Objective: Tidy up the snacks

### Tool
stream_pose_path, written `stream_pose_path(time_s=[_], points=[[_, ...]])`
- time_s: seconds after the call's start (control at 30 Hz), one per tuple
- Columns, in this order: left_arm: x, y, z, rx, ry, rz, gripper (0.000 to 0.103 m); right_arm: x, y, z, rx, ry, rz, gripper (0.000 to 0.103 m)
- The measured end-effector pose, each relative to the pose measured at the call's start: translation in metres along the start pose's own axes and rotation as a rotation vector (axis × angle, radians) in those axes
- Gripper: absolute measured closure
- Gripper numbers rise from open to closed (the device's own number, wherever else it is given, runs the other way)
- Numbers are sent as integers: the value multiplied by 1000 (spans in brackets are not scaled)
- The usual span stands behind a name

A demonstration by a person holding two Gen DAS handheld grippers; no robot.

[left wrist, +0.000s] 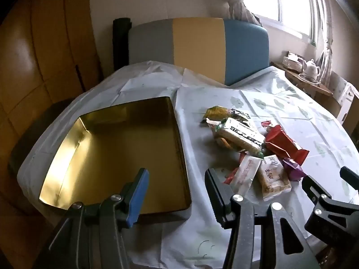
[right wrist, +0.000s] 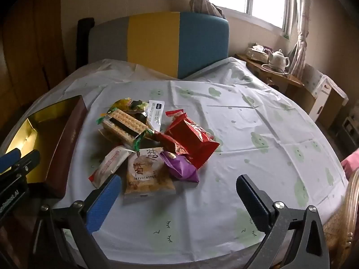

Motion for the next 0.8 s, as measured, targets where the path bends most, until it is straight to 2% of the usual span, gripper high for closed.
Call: stream_pose_path(time_s=[0.13,0.3,0.8], points=[[-17,-2,0,21,-22,14,50,1,0,4,13,-2,1,0],[-9,4,-1,-6,-16,48,50,-9,-1,1,29,-45,-1,0],[-13,1,0,-20,-17,53,50,-5,-6,6,57,-53,-8,0]])
Point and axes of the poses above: each gripper's, at about its wrist camera, not at the fingertips, and y roughly the way its jaws point, x to its right, z to its top, the point moved 5 cm from there along y, roughly the way its jaws point, and after that the axes turned 11 degrees about -x, right-handed, at the moved point
